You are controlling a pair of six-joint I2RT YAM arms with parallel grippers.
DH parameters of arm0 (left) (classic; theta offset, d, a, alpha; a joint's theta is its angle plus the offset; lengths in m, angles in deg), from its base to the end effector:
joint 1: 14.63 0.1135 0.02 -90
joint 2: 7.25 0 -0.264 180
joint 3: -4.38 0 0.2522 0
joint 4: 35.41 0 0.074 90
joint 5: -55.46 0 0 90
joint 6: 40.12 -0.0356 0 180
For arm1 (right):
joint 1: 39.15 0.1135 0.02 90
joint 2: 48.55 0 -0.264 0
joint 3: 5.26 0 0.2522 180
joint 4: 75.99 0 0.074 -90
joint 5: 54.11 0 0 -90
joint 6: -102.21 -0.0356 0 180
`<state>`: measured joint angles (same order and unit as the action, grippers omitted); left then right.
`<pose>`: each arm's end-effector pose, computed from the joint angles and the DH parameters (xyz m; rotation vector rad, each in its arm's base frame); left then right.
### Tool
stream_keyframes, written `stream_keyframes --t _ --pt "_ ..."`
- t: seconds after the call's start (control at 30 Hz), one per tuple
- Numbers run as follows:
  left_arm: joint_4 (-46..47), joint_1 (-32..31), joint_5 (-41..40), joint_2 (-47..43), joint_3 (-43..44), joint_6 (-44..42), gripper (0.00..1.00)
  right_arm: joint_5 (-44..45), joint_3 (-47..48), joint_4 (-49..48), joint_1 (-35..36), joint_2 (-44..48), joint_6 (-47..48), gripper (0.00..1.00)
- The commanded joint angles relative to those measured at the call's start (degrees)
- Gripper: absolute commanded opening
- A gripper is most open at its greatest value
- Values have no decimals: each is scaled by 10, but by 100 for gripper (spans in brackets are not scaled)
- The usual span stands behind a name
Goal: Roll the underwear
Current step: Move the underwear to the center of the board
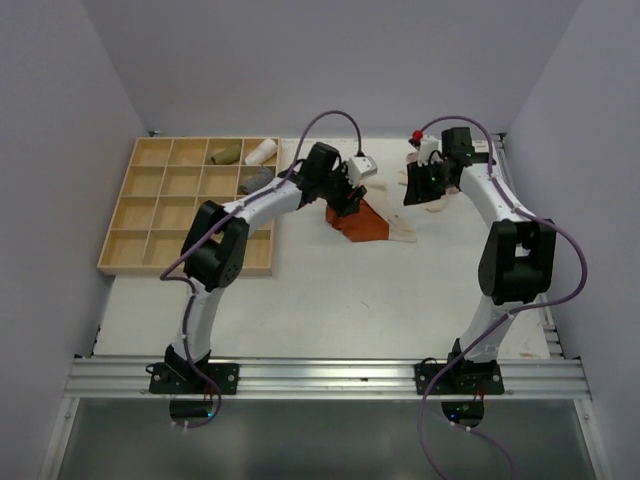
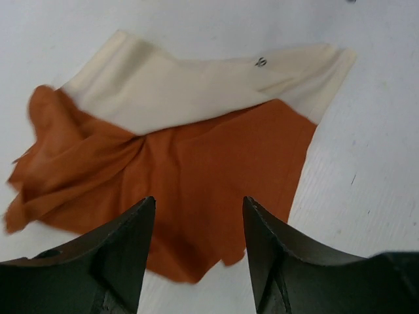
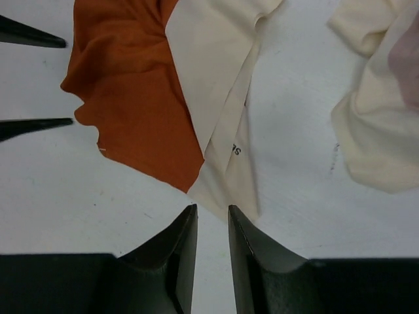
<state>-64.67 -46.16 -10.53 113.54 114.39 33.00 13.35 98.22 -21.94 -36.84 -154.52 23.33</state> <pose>0.4053 -0.2657 0.2246 1.1298 1.9678 -0.6104 0.4026 0.0299 0.2672 -0.4407 2.4636 0.4387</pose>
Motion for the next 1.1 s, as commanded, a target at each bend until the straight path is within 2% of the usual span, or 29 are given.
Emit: stream_keyframes --t 0.0,0.1,0.23,0.33,0.4,0.47,0.57,0.63,0.73,0.8,0.87,0.93,1.07 --pt "23 -40 1 72 96 24 59 -28 -37 -12 -6 2 -28 29" --pt "18 -54 -11 124 145 61 57 -48 -52 -22 -37 15 -50 27" --pt "-2 -72 -44 169 173 60 56 -66 -38 -31 -76 24 -58 27" --pt "-56 -90 -32 182 173 24 56 -66 -10 -15 -87 17 -46 27" --pt "-109 -93 -15 175 162 -21 50 -70 7 10 -88 7 -33 26" --pt "-154 -93 7 158 123 -50 45 -73 25 21 -89 6 -22 26" --pt "-229 -93 62 98 34 -145 38 -90 32 29 -88 12 -14 26" --pt "-262 -94 87 36 -52 -247 37 -108 30 33 -87 14 -9 26" --pt "-275 -91 72 -46 -156 -339 34 -123 17 38 -77 14 -14 26" --pt "-241 -75 79 -94 -180 -330 43 -135 2 38 -67 14 -20 26" --pt "-233 -47 138 -112 -165 -305 51 -145 -32 35 -49 23 -29 26" --pt "-217 -24 189 -133 -139 -244 54 -148 -79 10 -33 35 -44 26" --pt "-190 -19 187 -171 -130 -199 55 -160 -122 -12 3 58 -55 27"
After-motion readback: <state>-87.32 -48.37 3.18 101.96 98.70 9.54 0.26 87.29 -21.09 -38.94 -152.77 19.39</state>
